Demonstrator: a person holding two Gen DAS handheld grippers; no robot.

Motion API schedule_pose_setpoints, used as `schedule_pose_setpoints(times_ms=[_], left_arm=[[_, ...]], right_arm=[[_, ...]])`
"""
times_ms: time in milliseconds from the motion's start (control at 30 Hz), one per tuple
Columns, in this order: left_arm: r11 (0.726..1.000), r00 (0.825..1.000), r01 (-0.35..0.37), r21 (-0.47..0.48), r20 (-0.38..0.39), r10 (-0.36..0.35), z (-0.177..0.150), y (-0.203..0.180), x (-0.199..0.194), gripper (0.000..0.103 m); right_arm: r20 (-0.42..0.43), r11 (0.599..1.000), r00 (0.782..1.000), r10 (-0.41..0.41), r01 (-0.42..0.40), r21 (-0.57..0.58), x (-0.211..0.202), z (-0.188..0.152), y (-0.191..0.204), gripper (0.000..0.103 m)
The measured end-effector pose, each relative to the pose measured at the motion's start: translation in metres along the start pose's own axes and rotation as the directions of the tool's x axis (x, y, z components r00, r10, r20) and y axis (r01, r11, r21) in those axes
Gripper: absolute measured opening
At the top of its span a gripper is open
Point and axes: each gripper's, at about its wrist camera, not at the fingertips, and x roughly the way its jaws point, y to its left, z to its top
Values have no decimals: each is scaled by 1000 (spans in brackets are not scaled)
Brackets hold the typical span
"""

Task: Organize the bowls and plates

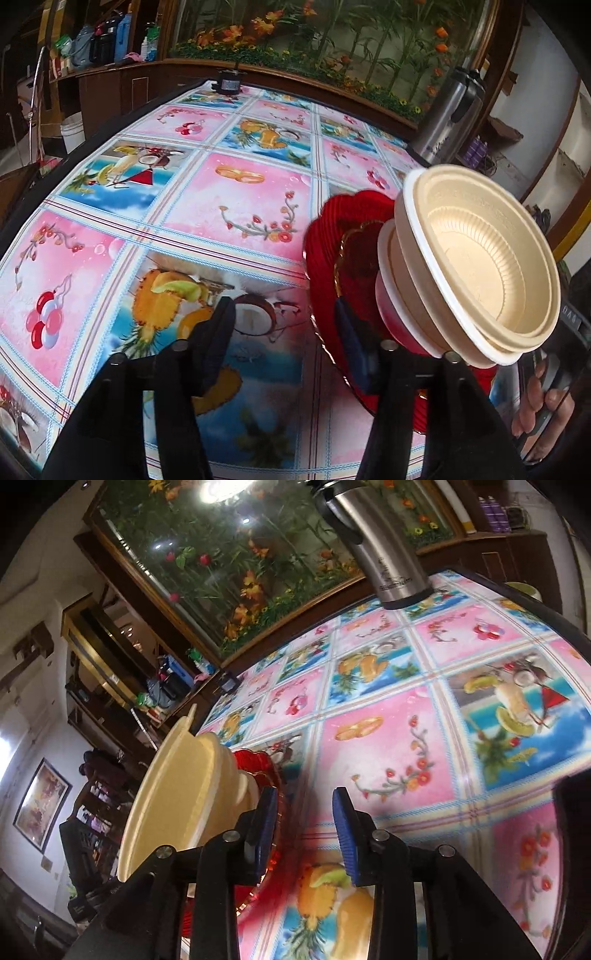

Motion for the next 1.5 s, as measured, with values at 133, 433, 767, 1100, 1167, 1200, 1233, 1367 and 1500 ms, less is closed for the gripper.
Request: schedule_pose_setpoints(times_ms=[133,433,767,1100,1167,1200,1233,1367,1500], left_arm=[[1000,999,8,-10,47,-7,2,7,-17,59],[999,976,-5,32,220,-2,-15,8,-70,87],[989,970,-129,68,217,112,-24,8,-79,91],[953,942,-255,163,265,206,-34,-11,-91,91],[949,936,-266,170,280,213,-34,-15,-95,91],[948,933,-267,172,291,210,-35,-17,-96,91],[945,929,-279,174,300,219,-35,-19,-98,91],[942,913,-299,154,332,236,-40,-23,-99,91],[940,922,-308,145,290,257,-39,-23,-88,91]], right_arm=[[5,999,999,-50,50,10,-2,-1,-6,35],[50,968,969,-244,246,-52,-6,-1,-2,65],[48,911,923,-383,386,-148,-18,-26,15,84],[-21,892,896,-443,438,-107,-21,-36,7,102],[-44,886,890,-454,447,-122,-16,-38,8,102],[-52,886,888,-456,447,-126,-15,-38,8,102],[-63,882,884,-464,454,-129,-13,-38,8,102],[-121,877,870,-478,464,-128,-4,-41,2,103],[-123,862,855,-503,485,-148,-2,-43,4,103]])
